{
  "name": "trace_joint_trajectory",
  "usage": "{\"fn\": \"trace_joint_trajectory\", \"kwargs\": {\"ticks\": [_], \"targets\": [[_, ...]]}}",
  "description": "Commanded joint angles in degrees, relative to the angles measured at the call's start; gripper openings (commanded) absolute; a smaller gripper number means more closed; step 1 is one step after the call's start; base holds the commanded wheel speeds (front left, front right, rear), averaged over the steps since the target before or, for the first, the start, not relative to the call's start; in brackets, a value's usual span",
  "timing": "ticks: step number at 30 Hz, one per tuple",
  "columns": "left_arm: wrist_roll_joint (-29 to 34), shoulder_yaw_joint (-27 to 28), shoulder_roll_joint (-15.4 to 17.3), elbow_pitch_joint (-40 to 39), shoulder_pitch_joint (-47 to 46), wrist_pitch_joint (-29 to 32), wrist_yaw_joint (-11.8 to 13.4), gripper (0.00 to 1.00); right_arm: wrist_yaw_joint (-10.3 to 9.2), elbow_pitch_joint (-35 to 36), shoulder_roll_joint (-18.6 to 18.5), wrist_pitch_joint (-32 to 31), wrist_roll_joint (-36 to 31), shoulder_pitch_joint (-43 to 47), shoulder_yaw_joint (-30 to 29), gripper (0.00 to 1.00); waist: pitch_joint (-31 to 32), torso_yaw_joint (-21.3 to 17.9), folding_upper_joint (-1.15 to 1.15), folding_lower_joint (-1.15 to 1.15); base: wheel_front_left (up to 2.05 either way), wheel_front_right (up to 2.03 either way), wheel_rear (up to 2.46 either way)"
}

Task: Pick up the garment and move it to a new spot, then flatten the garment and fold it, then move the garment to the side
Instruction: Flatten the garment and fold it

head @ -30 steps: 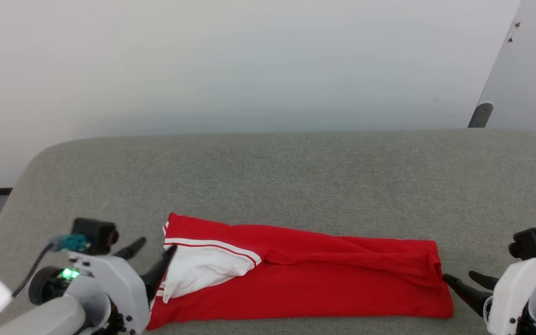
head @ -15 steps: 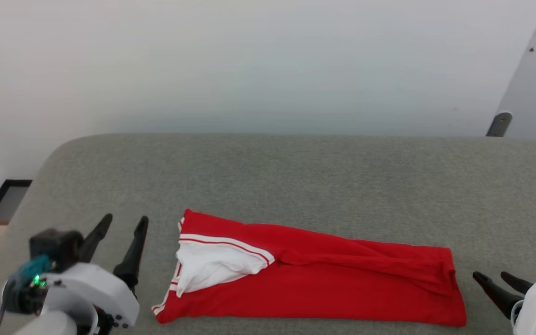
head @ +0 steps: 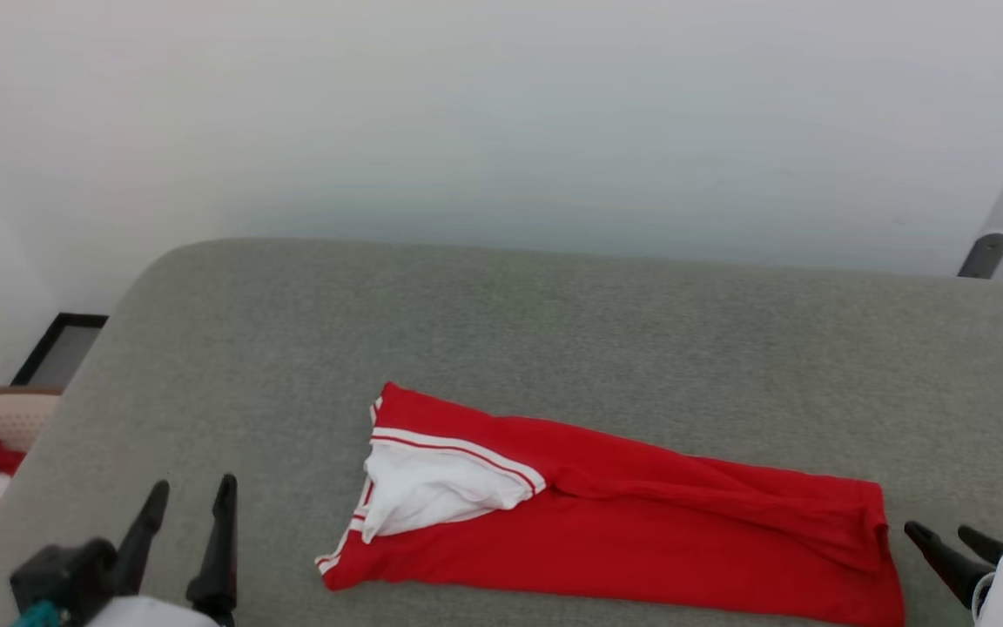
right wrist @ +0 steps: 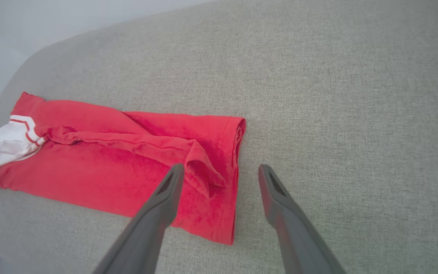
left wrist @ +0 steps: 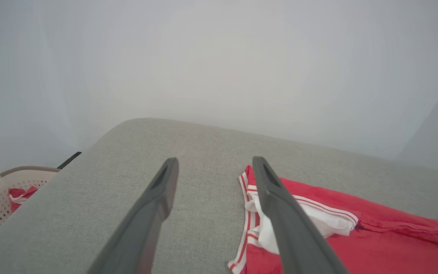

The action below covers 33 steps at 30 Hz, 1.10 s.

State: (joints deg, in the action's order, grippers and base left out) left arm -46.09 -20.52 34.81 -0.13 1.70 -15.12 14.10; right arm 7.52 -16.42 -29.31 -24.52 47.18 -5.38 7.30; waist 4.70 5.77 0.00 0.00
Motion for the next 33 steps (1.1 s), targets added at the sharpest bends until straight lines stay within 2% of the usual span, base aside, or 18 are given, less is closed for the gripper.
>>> {"fn": "trace_joint_trajectory", "kwargs": {"ticks": [1,12,23,25,26,33], "targets": [[1.0,1.0,-0.8,0.0,1.1,0.0,-0.7,1.00,-0.06,-0.4,0.4,-0.8,-0.4,-0.1,-0.4,1.00,-0.1,0.8,0.00,0.00,0.00,0.00,0.00],[7.3,6.8,-7.7,0.8,3.5,0.0,-6.1,1.00,-0.06,-10.1,2.4,-7.9,-4.1,-5.0,-1.2,1.00,-2.1,5.1,0.00,0.00,0.00,0.00,0.00],[9.7,8.7,-10.8,2.2,2.4,0.0,-9.1,1.00,-0.06,-22.8,5.2,-9.6,-4.6,-10.7,1.4,1.00,-3.6,7.2,0.00,0.00,0.00,0.00,0.00],[10.0,8.9,-11.3,2.4,2.3,0.0,-9.5,1.00,-0.05,-23.6,5.1,-9.5,-3.8,-11.3,2.9,0.27,-3.9,7.3,0.00,0.00,0.00,0.00,0.00],[10.0,9.1,-11.6,2.4,2.2,0.0,-9.6,1.00,-0.05,-23.8,5.0,-9.7,-3.3,-11.7,3.9,0.00,-4.0,7.3,0.00,0.00,0.00,0.00,0.00],[11.0,10.0,-13.2,3.1,2.1,0.0,-10.5,1.00,-0.07,-23.8,1.4,-8.4,0.1,-13.7,8.1,0.00,-4.2,7.0,0.00,0.00,0.00,0.00,0.00]]}}
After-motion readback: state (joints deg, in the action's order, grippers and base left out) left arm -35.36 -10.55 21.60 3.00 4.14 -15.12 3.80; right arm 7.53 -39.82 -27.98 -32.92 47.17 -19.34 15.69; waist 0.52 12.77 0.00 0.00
